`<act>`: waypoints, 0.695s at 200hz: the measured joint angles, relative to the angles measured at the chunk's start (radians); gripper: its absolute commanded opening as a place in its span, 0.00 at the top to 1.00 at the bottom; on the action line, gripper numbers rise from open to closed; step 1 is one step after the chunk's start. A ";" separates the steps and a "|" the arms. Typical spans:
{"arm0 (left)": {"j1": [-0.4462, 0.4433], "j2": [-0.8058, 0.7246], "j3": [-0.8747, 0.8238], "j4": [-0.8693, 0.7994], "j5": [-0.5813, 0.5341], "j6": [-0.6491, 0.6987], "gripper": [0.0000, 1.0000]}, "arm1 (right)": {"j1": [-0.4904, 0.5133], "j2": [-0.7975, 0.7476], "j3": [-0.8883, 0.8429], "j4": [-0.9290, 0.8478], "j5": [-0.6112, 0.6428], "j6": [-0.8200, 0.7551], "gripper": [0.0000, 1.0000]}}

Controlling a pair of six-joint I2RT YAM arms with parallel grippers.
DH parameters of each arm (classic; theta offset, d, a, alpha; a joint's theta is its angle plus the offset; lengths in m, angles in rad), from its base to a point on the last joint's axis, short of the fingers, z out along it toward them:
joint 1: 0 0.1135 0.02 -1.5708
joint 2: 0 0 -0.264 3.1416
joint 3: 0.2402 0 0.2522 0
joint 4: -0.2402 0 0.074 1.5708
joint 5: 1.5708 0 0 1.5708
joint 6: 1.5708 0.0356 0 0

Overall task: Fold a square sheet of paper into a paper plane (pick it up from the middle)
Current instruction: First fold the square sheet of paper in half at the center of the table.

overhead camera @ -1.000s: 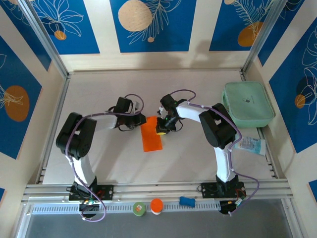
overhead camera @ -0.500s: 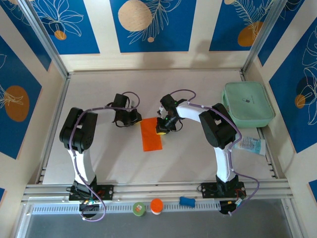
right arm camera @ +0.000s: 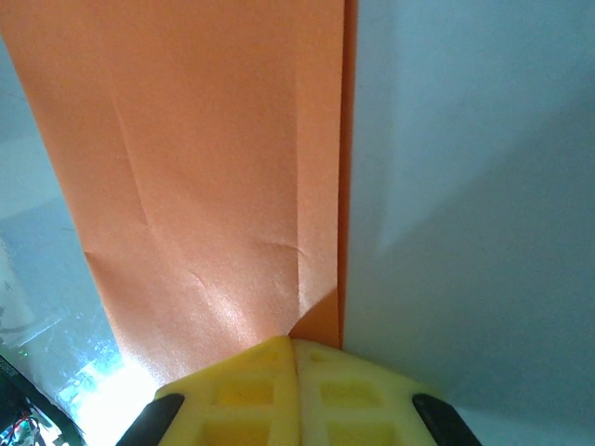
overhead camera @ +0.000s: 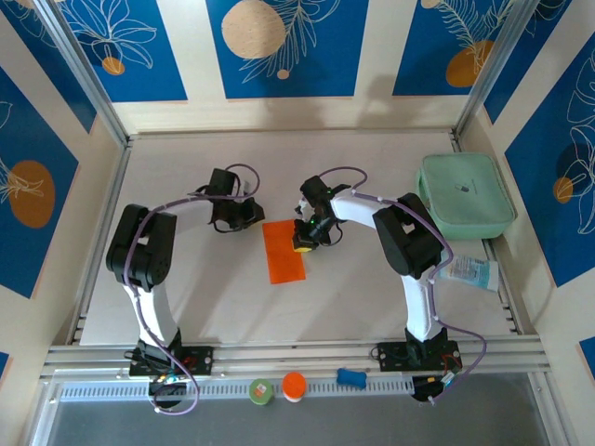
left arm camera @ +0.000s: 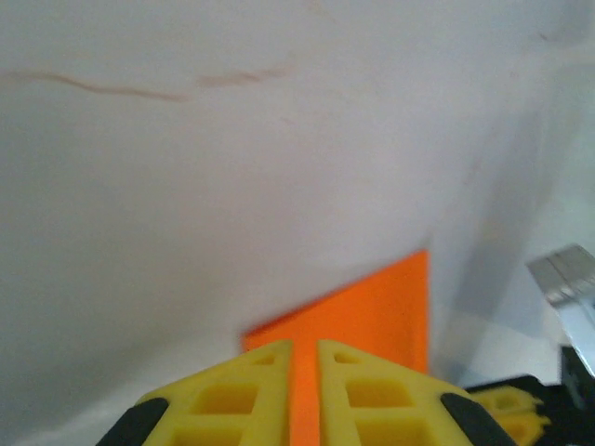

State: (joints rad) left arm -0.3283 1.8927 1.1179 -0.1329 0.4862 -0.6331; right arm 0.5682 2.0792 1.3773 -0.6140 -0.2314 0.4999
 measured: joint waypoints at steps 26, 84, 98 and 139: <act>-0.052 0.012 0.001 0.018 0.008 -0.016 0.86 | -0.001 0.001 0.006 -0.005 0.010 0.000 0.94; -0.056 0.079 0.054 -0.064 -0.062 -0.009 0.87 | -0.007 0.002 0.006 -0.003 0.022 -0.003 0.94; -0.048 0.082 0.058 -0.072 -0.070 -0.002 0.87 | -0.008 0.002 0.006 -0.002 0.023 -0.003 0.94; -0.005 0.092 0.099 -0.124 -0.098 0.036 0.87 | -0.010 0.002 0.004 0.004 0.023 -0.003 0.94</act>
State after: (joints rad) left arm -0.3332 1.9850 1.2171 -0.2565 0.3882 -0.5972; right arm 0.5583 2.0808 1.3811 -0.6098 -0.2089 0.4965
